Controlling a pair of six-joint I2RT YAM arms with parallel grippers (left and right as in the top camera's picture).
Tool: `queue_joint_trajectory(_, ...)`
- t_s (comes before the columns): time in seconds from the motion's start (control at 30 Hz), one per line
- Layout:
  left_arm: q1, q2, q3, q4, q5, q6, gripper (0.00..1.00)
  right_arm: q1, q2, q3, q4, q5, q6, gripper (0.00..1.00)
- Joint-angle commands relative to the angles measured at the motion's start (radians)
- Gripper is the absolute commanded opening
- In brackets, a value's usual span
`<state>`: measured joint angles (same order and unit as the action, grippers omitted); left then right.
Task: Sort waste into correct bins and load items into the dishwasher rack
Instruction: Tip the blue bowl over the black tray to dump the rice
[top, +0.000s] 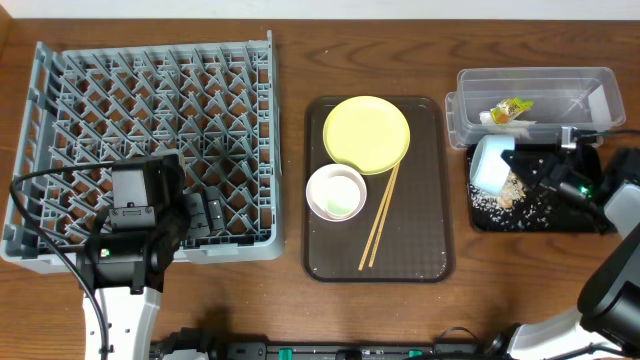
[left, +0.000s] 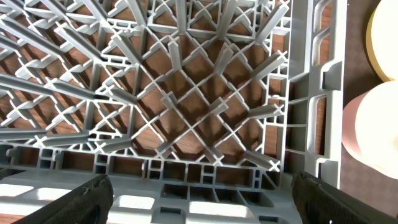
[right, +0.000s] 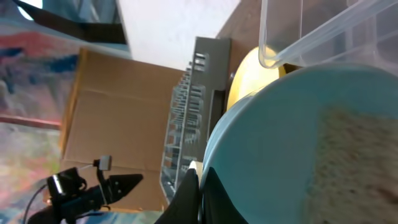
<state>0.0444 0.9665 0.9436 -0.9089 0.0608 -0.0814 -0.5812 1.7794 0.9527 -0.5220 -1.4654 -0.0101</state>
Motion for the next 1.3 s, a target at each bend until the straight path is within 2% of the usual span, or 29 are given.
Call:
queue_joint_trajectory(0.0,-0.002,0.0,0.021,0.001,-0.001,-0.006,0.93,-0.039,0.006,0.014,0.004,-0.094,-0.028,0.01)
queue_joint_trajectory(0.37,-0.002,0.0,0.021,0.001,-0.001,-0.006,0.93,-0.195,0.006,0.014,0.006,-0.093,0.006,0.01)
queue_joint_trajectory(0.63,-0.002,0.0,0.021,0.001,-0.001,-0.006,0.93,-0.142,0.006,0.014,0.007,-0.094,0.02,0.01)
queue_joint_trajectory(0.9,-0.002,0.0,0.021,0.001,-0.001,-0.006,0.93,-0.183,0.006,0.014,0.01,-0.084,0.029,0.01)
queue_joint_trajectory(1.13,-0.002,0.0,0.021,0.001,-0.001,-0.006,0.93,-0.107,0.006,0.014,0.018,-0.084,0.061,0.01)
queue_joint_trajectory(1.27,-0.002,0.0,0.021,-0.003,-0.001,-0.006,0.93,-0.148,0.006,0.014,0.036,-0.084,0.062,0.01)
